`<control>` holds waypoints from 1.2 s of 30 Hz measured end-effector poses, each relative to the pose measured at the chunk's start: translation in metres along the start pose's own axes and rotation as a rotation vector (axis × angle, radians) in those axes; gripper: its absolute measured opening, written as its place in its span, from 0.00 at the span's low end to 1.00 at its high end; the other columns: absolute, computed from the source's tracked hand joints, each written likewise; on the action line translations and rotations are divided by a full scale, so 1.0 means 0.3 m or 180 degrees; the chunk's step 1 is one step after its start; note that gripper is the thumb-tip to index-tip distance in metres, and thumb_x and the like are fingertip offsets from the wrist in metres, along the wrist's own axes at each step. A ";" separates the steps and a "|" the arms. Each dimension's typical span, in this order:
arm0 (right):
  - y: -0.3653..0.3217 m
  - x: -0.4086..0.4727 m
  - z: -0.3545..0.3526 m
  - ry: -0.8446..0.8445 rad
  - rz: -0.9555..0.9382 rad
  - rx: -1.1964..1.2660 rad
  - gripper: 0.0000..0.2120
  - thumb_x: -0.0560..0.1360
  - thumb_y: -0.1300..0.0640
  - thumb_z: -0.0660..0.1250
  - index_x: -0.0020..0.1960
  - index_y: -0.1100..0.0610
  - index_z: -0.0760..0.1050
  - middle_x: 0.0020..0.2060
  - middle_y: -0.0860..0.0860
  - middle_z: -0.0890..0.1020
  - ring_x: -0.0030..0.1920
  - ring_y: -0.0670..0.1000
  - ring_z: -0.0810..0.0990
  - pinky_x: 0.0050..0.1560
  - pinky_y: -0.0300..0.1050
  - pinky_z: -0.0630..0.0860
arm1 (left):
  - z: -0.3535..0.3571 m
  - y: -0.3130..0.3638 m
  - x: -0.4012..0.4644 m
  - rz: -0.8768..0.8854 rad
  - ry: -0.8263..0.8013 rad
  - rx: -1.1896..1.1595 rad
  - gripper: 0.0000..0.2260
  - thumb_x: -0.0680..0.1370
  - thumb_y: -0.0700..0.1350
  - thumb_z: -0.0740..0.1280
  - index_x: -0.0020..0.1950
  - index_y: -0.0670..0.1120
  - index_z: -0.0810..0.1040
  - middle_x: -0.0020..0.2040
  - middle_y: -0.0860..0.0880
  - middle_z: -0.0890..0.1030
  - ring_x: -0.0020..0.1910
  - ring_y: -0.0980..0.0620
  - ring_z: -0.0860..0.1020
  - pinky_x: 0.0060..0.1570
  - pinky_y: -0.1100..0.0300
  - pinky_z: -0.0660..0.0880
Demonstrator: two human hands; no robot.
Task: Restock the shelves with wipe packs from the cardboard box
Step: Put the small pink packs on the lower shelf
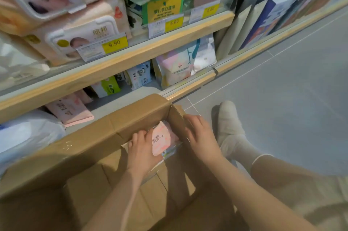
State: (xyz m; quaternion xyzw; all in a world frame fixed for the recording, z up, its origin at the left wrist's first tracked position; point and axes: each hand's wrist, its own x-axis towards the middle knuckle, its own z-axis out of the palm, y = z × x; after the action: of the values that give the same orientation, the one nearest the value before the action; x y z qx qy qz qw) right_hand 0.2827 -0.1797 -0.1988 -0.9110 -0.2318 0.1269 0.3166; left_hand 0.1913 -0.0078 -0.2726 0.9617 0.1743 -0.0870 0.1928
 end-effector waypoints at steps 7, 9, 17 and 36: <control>-0.033 -0.026 -0.033 0.0190 -0.0413 -0.0447 0.16 0.76 0.57 0.65 0.64 0.55 0.72 0.61 0.52 0.72 0.61 0.51 0.70 0.61 0.41 0.69 | -0.116 -0.132 -0.219 -0.0194 0.0188 -0.0035 0.37 0.62 0.61 0.68 0.69 0.50 0.64 0.56 0.48 0.73 0.54 0.45 0.71 0.49 0.49 0.72; -0.069 -0.054 -0.012 0.0208 -0.0887 -0.0630 0.15 0.75 0.58 0.67 0.60 0.57 0.74 0.59 0.54 0.75 0.59 0.52 0.71 0.58 0.40 0.68 | -0.144 -0.189 -0.286 -0.0414 0.0271 -0.0108 0.37 0.64 0.64 0.63 0.70 0.49 0.65 0.56 0.49 0.72 0.55 0.47 0.69 0.50 0.50 0.72; -0.102 -0.028 0.241 -0.1116 -0.0630 -0.0609 0.22 0.75 0.63 0.64 0.68 0.55 0.69 0.66 0.50 0.71 0.64 0.52 0.72 0.62 0.42 0.70 | -0.168 -0.360 -0.431 -0.0862 0.0203 -0.0242 0.37 0.63 0.59 0.70 0.69 0.47 0.67 0.55 0.46 0.74 0.51 0.46 0.71 0.42 0.54 0.73; -0.201 0.127 0.223 -0.1474 -0.0278 -0.1601 0.13 0.73 0.52 0.68 0.57 0.52 0.74 0.58 0.52 0.71 0.54 0.57 0.78 0.43 0.45 0.70 | -0.233 -0.390 -0.453 -0.0401 0.0606 0.0080 0.35 0.62 0.61 0.66 0.66 0.46 0.69 0.53 0.48 0.75 0.49 0.46 0.74 0.43 0.52 0.74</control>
State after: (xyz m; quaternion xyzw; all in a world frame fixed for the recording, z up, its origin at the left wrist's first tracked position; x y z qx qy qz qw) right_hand 0.2696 -0.0841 -0.2149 -0.8968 -0.3602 0.2555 0.0263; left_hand 0.0296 0.0804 -0.2168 0.9551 0.2508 -0.0094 0.1575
